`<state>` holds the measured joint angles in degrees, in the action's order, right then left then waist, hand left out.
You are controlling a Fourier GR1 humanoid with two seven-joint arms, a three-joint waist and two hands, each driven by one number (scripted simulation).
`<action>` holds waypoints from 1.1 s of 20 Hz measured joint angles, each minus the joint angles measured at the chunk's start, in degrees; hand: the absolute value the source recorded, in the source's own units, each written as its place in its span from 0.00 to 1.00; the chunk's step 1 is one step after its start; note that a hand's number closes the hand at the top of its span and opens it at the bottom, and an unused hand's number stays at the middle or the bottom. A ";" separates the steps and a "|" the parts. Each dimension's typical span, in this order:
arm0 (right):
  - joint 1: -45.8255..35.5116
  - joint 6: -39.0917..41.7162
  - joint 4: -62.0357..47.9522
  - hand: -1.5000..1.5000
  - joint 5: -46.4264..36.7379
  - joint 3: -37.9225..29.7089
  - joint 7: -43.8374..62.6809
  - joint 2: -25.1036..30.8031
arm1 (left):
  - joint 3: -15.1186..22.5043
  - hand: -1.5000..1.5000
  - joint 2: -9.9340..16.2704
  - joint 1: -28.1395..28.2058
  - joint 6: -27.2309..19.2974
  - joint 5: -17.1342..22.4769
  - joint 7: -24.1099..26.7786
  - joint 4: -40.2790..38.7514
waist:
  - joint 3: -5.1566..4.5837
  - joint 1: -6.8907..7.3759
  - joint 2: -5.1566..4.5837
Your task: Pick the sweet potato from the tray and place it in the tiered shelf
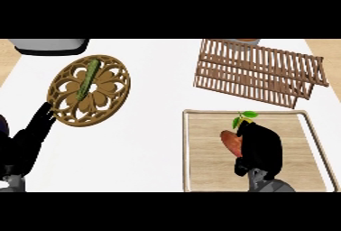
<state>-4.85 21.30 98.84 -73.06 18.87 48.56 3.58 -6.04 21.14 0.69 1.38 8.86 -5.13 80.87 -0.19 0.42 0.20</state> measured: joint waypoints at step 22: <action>-15.76 9.87 30.10 1.00 27.60 -11.54 -1.51 -3.21 | -1.31 0.50 -1.31 1.62 0.34 -1.08 -0.23 1.48 | 0.19 -0.68 0.03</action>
<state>-20.61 31.17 128.94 -45.46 7.32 47.06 0.37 -7.35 19.83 2.31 1.72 7.77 -5.36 82.35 -0.01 -0.25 0.23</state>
